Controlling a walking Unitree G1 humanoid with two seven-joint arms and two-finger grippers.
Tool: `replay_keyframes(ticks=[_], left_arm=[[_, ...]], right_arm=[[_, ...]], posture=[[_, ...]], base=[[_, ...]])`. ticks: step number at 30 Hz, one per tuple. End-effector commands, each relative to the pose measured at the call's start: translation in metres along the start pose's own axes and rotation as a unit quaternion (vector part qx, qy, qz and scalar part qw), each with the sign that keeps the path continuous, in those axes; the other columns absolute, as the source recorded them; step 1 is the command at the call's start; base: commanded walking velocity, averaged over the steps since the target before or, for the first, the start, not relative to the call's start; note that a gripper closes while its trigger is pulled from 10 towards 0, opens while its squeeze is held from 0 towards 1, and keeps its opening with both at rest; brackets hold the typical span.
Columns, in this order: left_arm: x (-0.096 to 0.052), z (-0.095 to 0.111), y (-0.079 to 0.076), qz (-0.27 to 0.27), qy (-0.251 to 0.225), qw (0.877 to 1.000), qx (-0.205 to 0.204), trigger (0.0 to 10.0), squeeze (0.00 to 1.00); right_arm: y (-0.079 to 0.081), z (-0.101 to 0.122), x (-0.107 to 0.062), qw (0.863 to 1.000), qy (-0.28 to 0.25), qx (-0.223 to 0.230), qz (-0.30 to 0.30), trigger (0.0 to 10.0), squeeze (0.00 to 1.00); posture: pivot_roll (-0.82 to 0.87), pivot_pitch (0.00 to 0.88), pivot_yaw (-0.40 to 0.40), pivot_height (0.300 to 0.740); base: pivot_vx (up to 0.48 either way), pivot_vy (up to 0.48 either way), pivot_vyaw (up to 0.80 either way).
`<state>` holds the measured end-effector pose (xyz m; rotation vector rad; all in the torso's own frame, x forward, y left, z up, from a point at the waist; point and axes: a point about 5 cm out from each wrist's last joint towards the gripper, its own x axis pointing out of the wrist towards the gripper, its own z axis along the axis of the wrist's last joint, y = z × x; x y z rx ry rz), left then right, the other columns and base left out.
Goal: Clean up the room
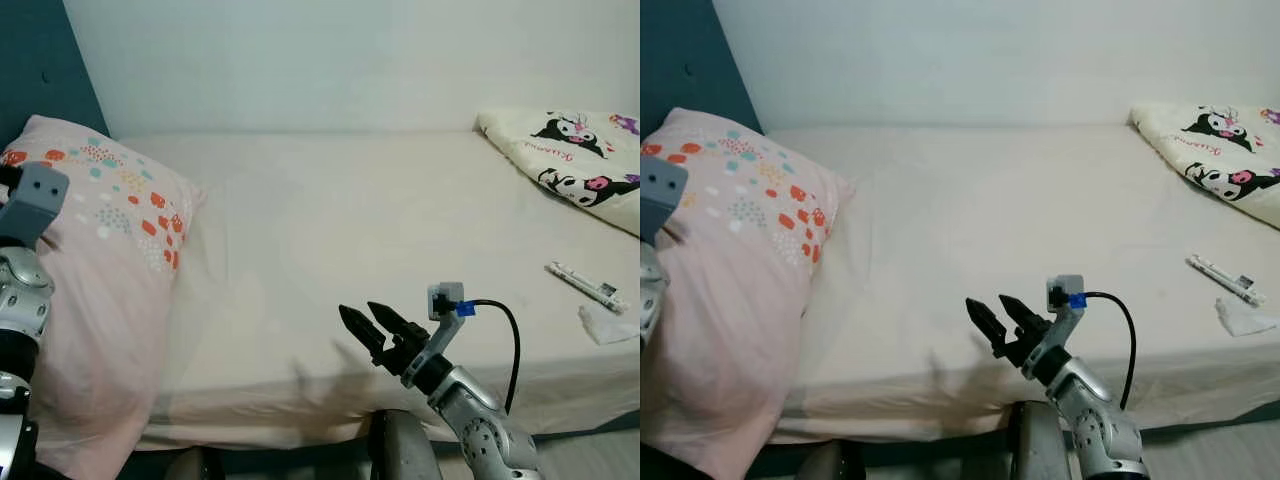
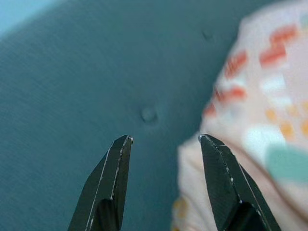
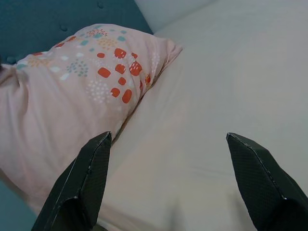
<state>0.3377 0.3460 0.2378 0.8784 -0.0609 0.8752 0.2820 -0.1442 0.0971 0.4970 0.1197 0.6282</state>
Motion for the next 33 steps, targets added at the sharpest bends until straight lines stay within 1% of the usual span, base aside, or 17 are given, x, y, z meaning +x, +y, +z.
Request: replay_keyframes(ticks=[1,5,7,12,15,16,17,19,22,24,26,27,28,29,31,32,33], left_arm=[[0.009,0.017,0.016,0.019,-0.027,0.998,-0.051,10.0,0.00],[0.009,0.014,0.013,0.010,-0.007,0.997,-0.082,10.0,0.00],[0.005,-0.003,0.006,0.001,0.003,1.000,0.003,10.0,0.00],[0.004,-0.006,0.013,0.023,-0.029,0.997,0.074,10.0,0.00],[0.002,0.004,0.011,-0.002,-0.047,0.999,0.003,10.0,0.00],[0.002,0.004,0.011,-0.002,-0.047,0.999,0.003,10.0,0.00],[-0.008,0.020,-0.011,-0.105,-0.039,0.975,-0.191,10.0,0.00],[-0.008,0.020,-0.011,-0.105,-0.039,0.975,-0.191,10.0,0.00],[-0.030,0.041,-0.037,-0.221,-0.050,0.911,-0.344,10.0,0.00],[-0.030,0.041,-0.037,-0.221,-0.050,0.911,-0.344,10.0,0.00],[-0.054,0.050,-0.058,-0.276,-0.028,0.866,-0.415,10.0,0.00],[-0.054,0.050,-0.058,-0.276,-0.028,0.866,-0.415,10.0,0.00],[-0.067,0.053,-0.067,-0.297,-0.011,0.845,-0.446,10.0,0.00],[-0.067,0.053,-0.067,-0.297,-0.011,0.845,-0.446,10.0,0.00],[-0.098,0.059,-0.089,-0.341,0.030,0.804,-0.486,10.0,0.00],[-0.098,0.059,-0.089,-0.341,0.030,0.804,-0.486,10.0,0.00],[-0.111,0.063,-0.098,-0.364,0.041,0.789,-0.493,10.0,0.00]], right_arm=[[0.000,0.000,0.004,1.000,-0.001,-0.003,-0.003,10.0,0.00],[0.000,0.001,0.005,1.000,-0.001,-0.003,-0.003,10.0,0.00],[-0.001,0.001,0.005,1.000,0.000,-0.003,-0.005,10.0,0.00],[-0.003,0.002,0.005,1.000,-0.002,0.000,-0.012,10.0,0.00],[-0.006,0.005,0.006,1.000,-0.010,0.007,-0.011,10.0,0.00],[-0.006,0.005,0.006,1.000,-0.010,0.007,-0.011,10.0,0.00],[-0.005,0.011,0.009,1.000,-0.022,0.016,-0.003,10.0,0.00],[-0.005,0.011,0.009,1.000,-0.022,0.016,-0.003,10.0,0.00],[-0.002,0.014,0.012,0.999,-0.028,0.018,0.010,10.0,0.00],[-0.002,0.014,0.012,0.999,-0.028,0.018,0.010,10.0,0.00],[-0.001,0.013,0.014,0.999,-0.030,0.020,0.015,10.0,0.00],[-0.001,0.013,0.014,0.999,-0.030,0.020,0.015,10.0,0.00],[-0.001,0.013,0.014,0.999,-0.030,0.021,0.014,10.0,0.00],[-0.001,0.013,0.014,0.999,-0.030,0.021,0.014,10.0,0.00],[-0.002,0.010,0.014,0.999,-0.031,0.026,0.009,10.0,0.00],[-0.002,0.010,0.014,0.999,-0.031,0.026,0.009,10.0,0.00],[-0.002,0.009,0.014,0.999,-0.030,0.027,0.007,10.0,0.00]], posture=[[-0.08,0.040,-0.026,0.446],[-0.07,0.040,-0.029,0.446],[-0.09,0.033,-0.026,0.446],[-0.08,0.024,-0.032,0.446],[-0.08,0.017,-0.036,0.446],[-0.08,0.017,-0.036,0.446],[-0.08,0.010,-0.035,0.456],[-0.08,0.010,-0.035,0.456],[-0.07,0.007,-0.036,0.471],[-0.07,0.007,-0.036,0.471],[-0.07,0.009,-0.034,0.481],[-0.07,0.009,-0.034,0.481],[-0.07,0.008,-0.033,0.486],[-0.07,0.008,-0.033,0.486],[-0.07,0.003,-0.032,0.496],[-0.07,0.003,-0.032,0.496],[-0.07,0.002,-0.032,0.501]], base=[[0.000,0.000,0.00],[0.000,0.000,0.00],[0.000,0.000,0.00],[0.000,0.000,0.00],[0.000,0.000,0.00],[0.000,0.000,0.00],[0.000,0.000,0.00],[0.000,0.000,0.00],[0.000,0.000,0.00],[0.000,0.000,0.00],[0.000,0.000,0.00],[0.000,0.000,0.00],[0.000,0.000,0.00],[0.000,0.000,0.00],[-0.135,0.000,0.00],[-0.270,0.000,0.00],[-0.480,0.000,0.00]])
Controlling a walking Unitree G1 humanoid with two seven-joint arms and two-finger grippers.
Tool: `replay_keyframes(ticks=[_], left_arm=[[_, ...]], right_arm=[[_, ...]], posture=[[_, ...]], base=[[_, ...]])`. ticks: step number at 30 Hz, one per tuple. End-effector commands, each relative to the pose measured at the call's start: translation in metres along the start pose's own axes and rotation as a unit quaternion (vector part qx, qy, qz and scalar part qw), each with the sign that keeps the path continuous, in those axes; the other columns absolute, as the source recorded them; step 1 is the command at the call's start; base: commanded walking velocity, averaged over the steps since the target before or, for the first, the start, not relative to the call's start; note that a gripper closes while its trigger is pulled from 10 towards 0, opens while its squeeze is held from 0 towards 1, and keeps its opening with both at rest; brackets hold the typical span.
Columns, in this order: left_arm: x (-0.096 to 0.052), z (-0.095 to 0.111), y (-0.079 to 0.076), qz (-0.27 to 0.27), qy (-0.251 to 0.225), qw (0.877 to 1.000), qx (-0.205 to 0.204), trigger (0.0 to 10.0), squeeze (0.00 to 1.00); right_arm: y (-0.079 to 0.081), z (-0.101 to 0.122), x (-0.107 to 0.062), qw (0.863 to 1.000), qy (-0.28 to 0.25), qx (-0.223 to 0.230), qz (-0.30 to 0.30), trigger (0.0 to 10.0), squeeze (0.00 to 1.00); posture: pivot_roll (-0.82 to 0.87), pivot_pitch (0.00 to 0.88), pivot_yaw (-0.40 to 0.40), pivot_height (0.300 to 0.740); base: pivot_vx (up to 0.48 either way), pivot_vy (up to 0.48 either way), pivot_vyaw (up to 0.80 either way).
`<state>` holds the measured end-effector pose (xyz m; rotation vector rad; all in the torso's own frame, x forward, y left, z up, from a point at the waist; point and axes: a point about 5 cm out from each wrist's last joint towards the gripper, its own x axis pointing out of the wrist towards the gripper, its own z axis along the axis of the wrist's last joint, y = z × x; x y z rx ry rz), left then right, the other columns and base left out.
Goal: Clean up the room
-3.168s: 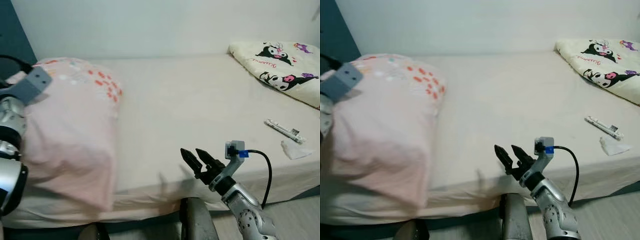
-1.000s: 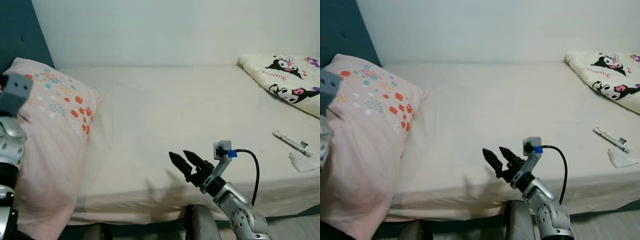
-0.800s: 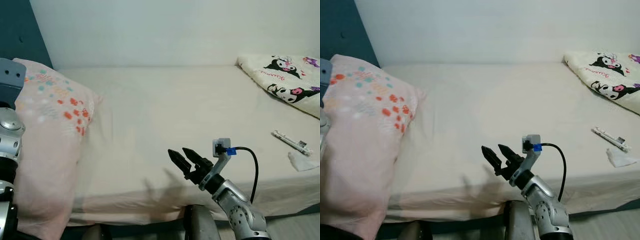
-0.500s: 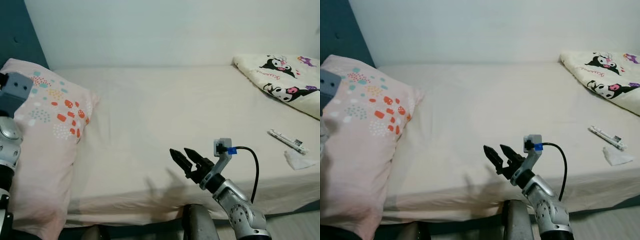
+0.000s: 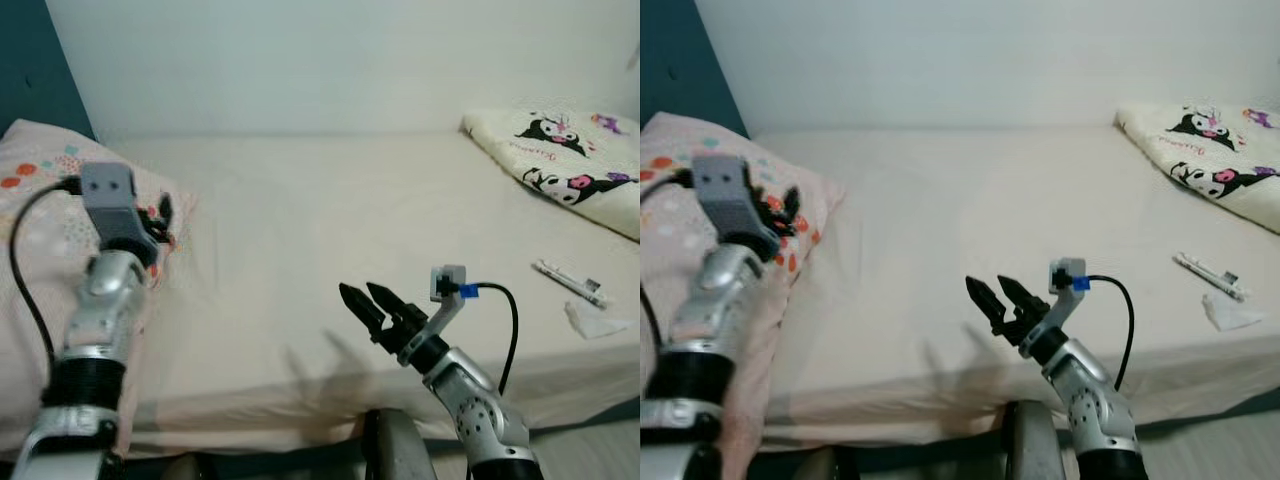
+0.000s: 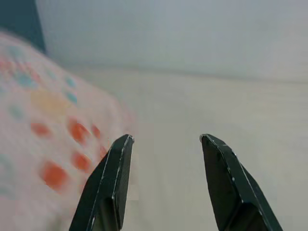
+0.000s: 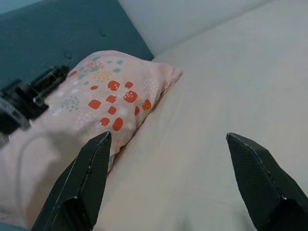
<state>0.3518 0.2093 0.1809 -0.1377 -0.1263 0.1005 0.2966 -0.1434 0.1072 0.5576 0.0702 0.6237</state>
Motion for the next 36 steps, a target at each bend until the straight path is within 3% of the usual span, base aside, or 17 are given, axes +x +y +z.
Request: replay_keyframes(ticks=[1,2,4,7,11,21,25,36], left_arm=[[-0.004,-0.009,-0.009,-0.017,0.023,0.999,-0.014,10.0,0.00],[-0.007,-0.016,-0.021,-0.037,0.032,0.999,-0.021,10.0,0.00],[-0.007,-0.016,-0.021,-0.037,0.032,0.999,-0.021,10.0,0.00],[-0.015,-0.023,-0.044,-0.098,0.019,0.995,-0.028,10.0,0.00],[-0.016,-0.022,-0.048,-0.112,0.013,0.993,-0.031,10.0,0.00],[-0.025,-0.030,-0.048,-0.103,0.040,0.993,-0.047,10.0,0.00],[-0.034,-0.045,-0.038,-0.059,0.057,0.997,0.003,10.0,0.00],[-0.051,-0.070,-0.015,-0.058,0.106,0.992,0.019,10.0,0.00]], right_arm=[[0.000,-0.004,0.001,1.000,0.001,0.006,0.000,10.0,0.00],[0.000,-0.004,0.002,1.000,0.001,0.007,-0.001,10.0,0.00],[0.000,-0.004,0.002,1.000,0.001,0.007,-0.001,10.0,0.00],[-0.002,-0.003,0.003,1.000,-0.001,0.006,-0.001,10.0,0.00],[-0.002,-0.003,0.004,1.000,-0.003,0.004,-0.002,10.0,0.00],[-0.003,-0.002,0.006,1.000,-0.008,0.003,-0.003,10.0,0.00],[-0.002,-0.003,0.008,1.000,-0.008,0.004,0.000,10.0,0.00],[-0.003,-0.005,0.008,1.000,-0.005,0.004,0.000,10.0,0.00]], posture=[[-0.07,0.002,-0.032,0.501],[-0.07,0.001,-0.031,0.506],[-0.07,0.001,-0.031,0.506],[-0.07,0.000,-0.029,0.521],[-0.07,0.000,-0.027,0.536],[-0.06,0.000,-0.028,0.571],[-0.06,0.000,-0.028,0.591],[-0.05,0.000,-0.034,0.626]], base=[[-0.480,0.000,0.00],[-0.480,0.000,0.00],[-0.480,0.000,0.00],[-0.160,0.000,0.00],[0.000,0.000,0.00],[0.000,0.000,0.00],[0.000,0.000,0.00],[0.000,0.000,0.00]])
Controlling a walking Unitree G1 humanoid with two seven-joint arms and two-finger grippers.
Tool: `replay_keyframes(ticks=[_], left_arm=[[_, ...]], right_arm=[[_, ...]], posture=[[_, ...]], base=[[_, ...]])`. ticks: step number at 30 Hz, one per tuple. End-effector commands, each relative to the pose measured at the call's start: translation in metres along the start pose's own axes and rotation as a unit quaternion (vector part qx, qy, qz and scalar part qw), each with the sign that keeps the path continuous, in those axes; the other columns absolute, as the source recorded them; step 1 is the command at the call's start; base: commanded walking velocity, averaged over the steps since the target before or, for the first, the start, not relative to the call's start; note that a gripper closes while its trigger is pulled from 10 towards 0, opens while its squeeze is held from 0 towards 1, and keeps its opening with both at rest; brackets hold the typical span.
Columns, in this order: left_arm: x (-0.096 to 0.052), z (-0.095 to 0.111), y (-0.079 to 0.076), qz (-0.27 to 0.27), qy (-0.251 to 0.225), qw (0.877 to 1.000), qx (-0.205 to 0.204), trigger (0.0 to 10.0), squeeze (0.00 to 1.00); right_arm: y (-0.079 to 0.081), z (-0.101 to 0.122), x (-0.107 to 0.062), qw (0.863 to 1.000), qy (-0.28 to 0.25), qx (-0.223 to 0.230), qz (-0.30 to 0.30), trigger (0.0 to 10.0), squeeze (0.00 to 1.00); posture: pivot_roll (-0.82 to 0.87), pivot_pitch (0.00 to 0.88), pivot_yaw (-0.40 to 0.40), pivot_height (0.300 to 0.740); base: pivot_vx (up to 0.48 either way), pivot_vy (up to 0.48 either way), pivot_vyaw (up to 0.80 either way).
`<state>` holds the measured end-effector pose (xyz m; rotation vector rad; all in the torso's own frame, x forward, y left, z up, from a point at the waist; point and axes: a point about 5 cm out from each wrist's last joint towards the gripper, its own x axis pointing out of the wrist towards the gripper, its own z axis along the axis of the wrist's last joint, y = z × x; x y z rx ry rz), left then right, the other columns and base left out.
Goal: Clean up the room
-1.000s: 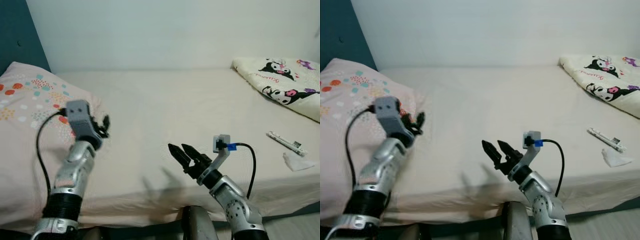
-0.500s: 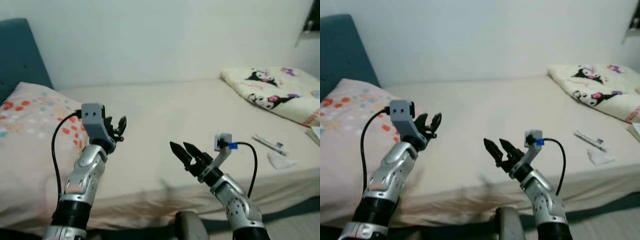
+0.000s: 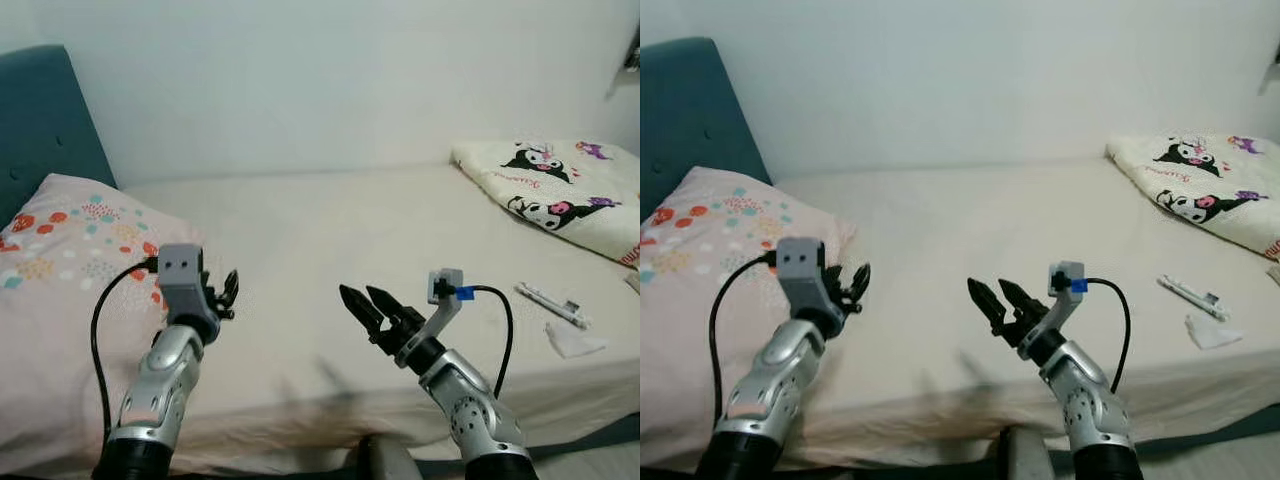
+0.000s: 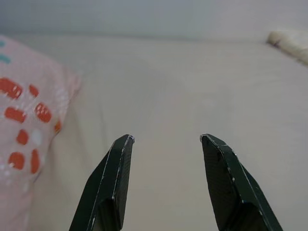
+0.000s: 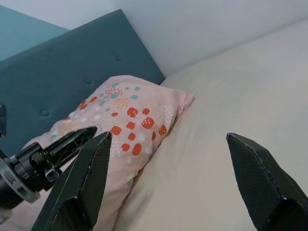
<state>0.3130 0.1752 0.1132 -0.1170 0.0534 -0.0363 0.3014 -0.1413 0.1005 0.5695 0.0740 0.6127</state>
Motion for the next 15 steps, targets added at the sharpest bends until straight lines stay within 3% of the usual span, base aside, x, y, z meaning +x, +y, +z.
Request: replay_keyframes(ticks=[1,3,12,15], left_arm=[[-0.007,-0.016,0.015,0.013,0.042,0.999,0.006,10.0,0.00],[-0.009,-0.020,0.018,0.017,0.050,0.999,0.008,10.0,0.00],[-0.019,-0.032,0.021,0.000,0.063,0.998,0.009,10.0,0.00],[-0.019,-0.033,0.020,-0.004,0.059,0.998,0.019,10.0,0.00]], right_arm=[[0.002,-0.001,0.003,1.000,-0.002,0.000,0.005,10.0,0.00],[0.002,-0.001,0.003,1.000,-0.002,0.000,0.005,10.0,0.00],[0.003,-0.006,0.003,1.000,0.002,0.005,0.008,10.0,0.00],[0.004,-0.006,0.004,1.000,0.003,0.005,0.010,10.0,0.00]], posture=[[-0.05,0.000,-0.033,0.636],[-0.05,0.000,-0.033,0.641],[-0.04,0.000,-0.035,0.671],[-0.04,0.000,-0.035,0.681]], base=[[0.000,0.000,0.00],[0.000,0.000,0.00],[-0.460,0.000,0.00],[0.000,0.000,0.00]])
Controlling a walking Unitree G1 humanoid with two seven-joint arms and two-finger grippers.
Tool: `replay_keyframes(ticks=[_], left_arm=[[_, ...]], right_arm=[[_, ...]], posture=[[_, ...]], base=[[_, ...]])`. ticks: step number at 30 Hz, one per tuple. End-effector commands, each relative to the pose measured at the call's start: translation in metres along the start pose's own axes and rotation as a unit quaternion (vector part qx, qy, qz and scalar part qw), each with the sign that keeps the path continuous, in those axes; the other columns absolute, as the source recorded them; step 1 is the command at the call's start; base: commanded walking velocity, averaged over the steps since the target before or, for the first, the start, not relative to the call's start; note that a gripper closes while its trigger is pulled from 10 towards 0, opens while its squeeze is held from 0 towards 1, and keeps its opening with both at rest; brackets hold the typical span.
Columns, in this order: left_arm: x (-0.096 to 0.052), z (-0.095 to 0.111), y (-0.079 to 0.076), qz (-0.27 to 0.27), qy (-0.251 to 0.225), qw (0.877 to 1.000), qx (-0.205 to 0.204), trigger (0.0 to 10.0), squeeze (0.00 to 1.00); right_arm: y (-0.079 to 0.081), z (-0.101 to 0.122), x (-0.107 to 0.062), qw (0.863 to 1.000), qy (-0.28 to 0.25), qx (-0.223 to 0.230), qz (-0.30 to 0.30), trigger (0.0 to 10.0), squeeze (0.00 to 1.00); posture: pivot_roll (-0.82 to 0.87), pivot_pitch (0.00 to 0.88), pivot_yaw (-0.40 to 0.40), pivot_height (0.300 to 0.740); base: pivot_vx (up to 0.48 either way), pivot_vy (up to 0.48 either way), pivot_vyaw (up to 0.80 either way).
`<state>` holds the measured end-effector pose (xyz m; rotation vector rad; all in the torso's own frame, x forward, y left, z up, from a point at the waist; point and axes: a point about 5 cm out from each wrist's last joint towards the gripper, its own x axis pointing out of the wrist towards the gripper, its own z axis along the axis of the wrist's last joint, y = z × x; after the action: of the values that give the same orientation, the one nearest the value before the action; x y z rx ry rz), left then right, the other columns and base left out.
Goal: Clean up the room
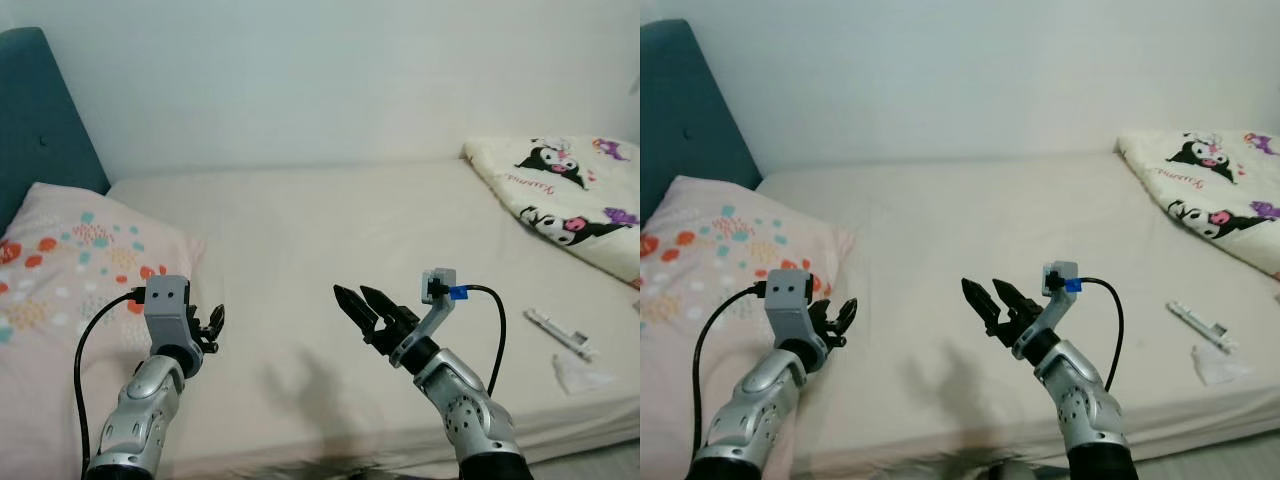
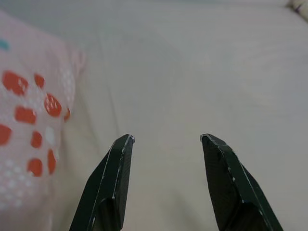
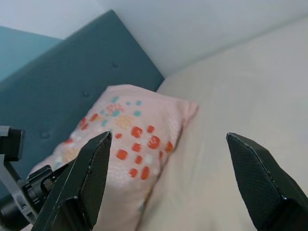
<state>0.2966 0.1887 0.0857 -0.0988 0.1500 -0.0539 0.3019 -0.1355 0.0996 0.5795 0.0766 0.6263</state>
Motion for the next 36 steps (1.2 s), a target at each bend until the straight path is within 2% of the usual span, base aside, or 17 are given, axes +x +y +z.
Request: replay_keyframes(ticks=[1,5,6,9,12,14,18,20,23,25,26,28,29,32,34,35,36], left_arm=[[-0.004,-0.009,0.003,-0.002,0.012,1.000,0.016,10.0,0.00],[-0.005,-0.018,0.004,-0.004,0.026,0.999,0.032,10.0,0.00],[-0.009,-0.028,0.010,0.003,0.039,0.998,0.039,10.0,0.00],[-0.010,-0.031,0.012,0.006,0.042,0.998,0.038,10.0,0.00],[-0.023,-0.064,0.029,0.040,0.099,0.992,0.064,10.0,0.00],[-0.027,-0.070,0.032,0.046,0.112,0.990,0.075,10.0,0.00],[-0.053,-0.111,0.058,0.137,0.200,0.968,0.061,10.0,0.00],[-0.064,-0.124,0.065,0.163,0.229,0.958,0.054,10.0,0.00],[-0.068,-0.128,0.068,0.171,0.237,0.955,0.052,10.0,0.00],[-0.087,-0.144,0.075,0.194,0.270,0.943,0.023,10.0,0.00],[-0.087,-0.144,0.075,0.194,0.270,0.943,0.023,10.0,0.00],[-0.105,-0.159,0.079,0.211,0.302,0.930,0.010,10.0,0.00],[-0.105,-0.159,0.079,0.211,0.302,0.930,0.010,10.0,0.00],[-0.117,-0.169,0.080,0.219,0.327,0.919,0.010,10.0,0.00],[-0.127,-0.178,0.079,0.222,0.351,0.909,0.022,10.0,0.00],[-0.127,-0.178,0.079,0.222,0.351,0.909,0.022,10.0,0.00],[-0.134,-0.184,0.077,0.219,0.368,0.903,0.036,10.0,0.00]], right_arm=[[0.001,-0.003,0.001,1.000,0.002,-0.002,0.004,10.0,0.00],[0.000,-0.004,0.001,1.000,0.004,-0.003,0.004,10.0,0.00],[-0.001,-0.004,0.000,1.000,0.004,-0.004,0.002,10.0,0.00],[-0.002,-0.004,0.000,1.000,0.004,-0.004,0.001,10.0,0.00],[-0.008,-0.010,-0.002,1.000,0.014,-0.006,-0.021,10.0,0.00],[-0.011,-0.013,-0.003,0.999,0.021,-0.008,-0.032,10.0,0.00],[-0.033,-0.037,-0.017,0.991,0.076,-0.016,-0.109,10.0,0.00],[-0.038,-0.042,-0.024,0.988,0.083,-0.012,-0.126,10.0,0.00],[-0.040,-0.044,-0.026,0.988,0.087,-0.011,-0.131,10.0,0.00],[-0.053,-0.059,-0.043,0.974,0.132,-0.019,-0.181,10.0,0.00],[-0.053,-0.059,-0.043,0.974,0.132,-0.019,-0.181,10.0,0.00],[-0.065,-0.073,-0.061,0.958,0.168,-0.032,-0.229,10.0,0.00],[-0.065,-0.073,-0.061,0.958,0.168,-0.032,-0.229,10.0,0.00],[-0.073,-0.084,-0.076,0.945,0.185,-0.032,-0.268,10.0,0.00],[-0.078,-0.106,-0.101,0.918,0.246,-0.044,-0.309,10.0,0.00],[-0.078,-0.106,-0.101,0.918,0.246,-0.044,-0.309,10.0,0.00],[-0.078,-0.121,-0.121,0.898,0.288,-0.038,-0.330,10.0,0.00]], posture=[[-0.04,0.000,-0.034,0.686],[-0.05,0.000,-0.031,0.696],[-0.04,0.000,-0.029,0.706],[-0.04,0.000,-0.029,0.711],[-0.04,0.000,-0.025,0.731],[-0.04,0.000,-0.025,0.736],[-0.04,0.000,-0.030,0.740],[-0.04,0.000,-0.030,0.740],[-0.04,0.000,-0.030,0.740],[-0.04,0.000,-0.033,0.740],[-0.04,0.000,-0.033,0.740],[-0.04,0.000,-0.033,0.740],[-0.04,0.000,-0.033,0.740],[-0.03,0.000,-0.036,0.740],[-0.05,0.000,-0.043,0.740],[-0.05,0.000,-0.043,0.740],[-0.04,0.000,-0.048,0.740]], base=[[0.000,0.000,0.00],[0.000,0.000,0.00],[0.000,0.000,0.00],[0.000,0.000,0.00],[0.000,0.000,0.00],[0.000,0.000,0.00],[0.000,0.000,0.00],[0.000,0.000,0.00],[0.000,0.000,0.00],[0.000,0.000,0.00],[0.000,0.000,0.00],[0.000,0.000,0.00],[0.000,0.000,0.00],[0.000,0.000,0.00],[0.000,0.000,0.40],[0.000,0.000,0.80],[0.000,0.000,0.80]])
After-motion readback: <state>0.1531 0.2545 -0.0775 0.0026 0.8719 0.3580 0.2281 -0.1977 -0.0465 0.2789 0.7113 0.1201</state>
